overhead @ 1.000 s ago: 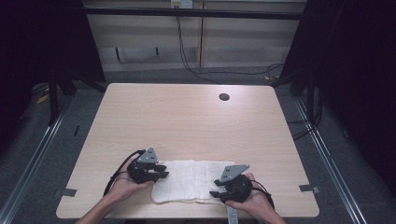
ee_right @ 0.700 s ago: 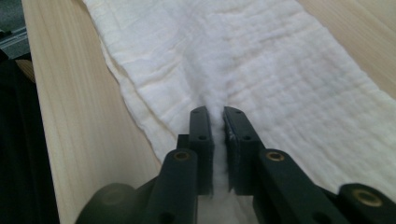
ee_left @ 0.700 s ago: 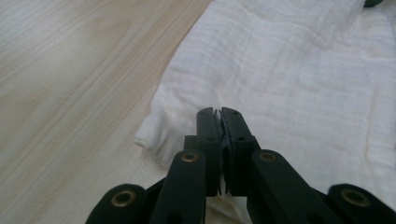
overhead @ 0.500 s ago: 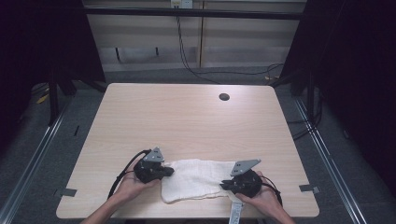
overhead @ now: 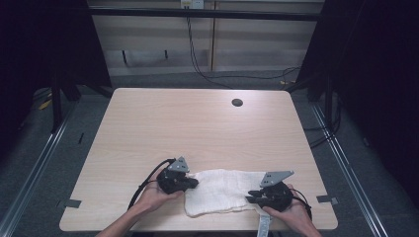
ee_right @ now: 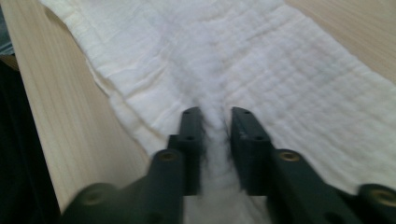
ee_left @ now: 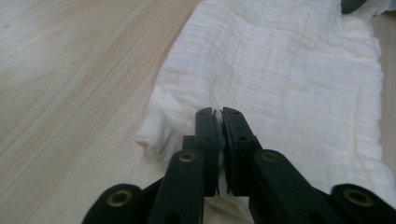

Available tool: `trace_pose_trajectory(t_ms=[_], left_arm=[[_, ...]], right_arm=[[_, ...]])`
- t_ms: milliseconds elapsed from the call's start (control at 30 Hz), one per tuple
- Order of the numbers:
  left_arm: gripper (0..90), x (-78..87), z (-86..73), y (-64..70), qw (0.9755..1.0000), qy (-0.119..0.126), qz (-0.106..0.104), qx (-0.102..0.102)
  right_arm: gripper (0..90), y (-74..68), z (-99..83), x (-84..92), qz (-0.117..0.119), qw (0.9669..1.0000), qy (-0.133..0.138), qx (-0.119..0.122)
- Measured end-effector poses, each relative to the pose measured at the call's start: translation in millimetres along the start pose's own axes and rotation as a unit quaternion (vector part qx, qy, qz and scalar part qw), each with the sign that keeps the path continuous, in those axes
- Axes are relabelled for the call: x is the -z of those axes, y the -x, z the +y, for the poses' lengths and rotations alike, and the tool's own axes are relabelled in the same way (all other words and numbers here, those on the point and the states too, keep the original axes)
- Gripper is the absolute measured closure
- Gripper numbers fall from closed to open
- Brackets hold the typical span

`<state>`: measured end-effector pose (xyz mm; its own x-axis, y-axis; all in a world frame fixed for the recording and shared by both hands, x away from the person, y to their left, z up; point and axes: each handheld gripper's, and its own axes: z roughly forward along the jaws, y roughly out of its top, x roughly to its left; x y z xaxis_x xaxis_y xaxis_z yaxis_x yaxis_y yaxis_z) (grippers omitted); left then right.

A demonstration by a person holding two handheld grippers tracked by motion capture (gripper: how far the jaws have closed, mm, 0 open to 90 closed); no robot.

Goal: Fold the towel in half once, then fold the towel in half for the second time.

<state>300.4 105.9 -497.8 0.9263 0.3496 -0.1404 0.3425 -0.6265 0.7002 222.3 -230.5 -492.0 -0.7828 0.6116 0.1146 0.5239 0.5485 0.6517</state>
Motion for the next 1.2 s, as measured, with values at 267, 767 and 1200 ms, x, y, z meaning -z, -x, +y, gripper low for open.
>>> trace_pose_trajectory(t_ms=[267, 767, 1200], left_arm=[[66.7, 16.5, 5.5, -7.0, 0.9992, 0.038, -0.007, 0.014], [55.4, 24.4, 9.7, -36.4, 0.9970, 0.043, 0.036, 0.053], [51.3, 24.5, 3.8, -42.2, 0.9973, 0.027, 0.033, 0.059]], right_arm=[[55.4, -12.4, 15.5, 6.5, -0.002, 0.9993, 0.037, 0.000], [52.4, -82.0, 80.0, -27.1, 0.053, 0.9963, 0.037, 0.058], [52.6, -104.9, 100.6, -90.1, 0.085, 0.9907, -0.015, 0.105]])
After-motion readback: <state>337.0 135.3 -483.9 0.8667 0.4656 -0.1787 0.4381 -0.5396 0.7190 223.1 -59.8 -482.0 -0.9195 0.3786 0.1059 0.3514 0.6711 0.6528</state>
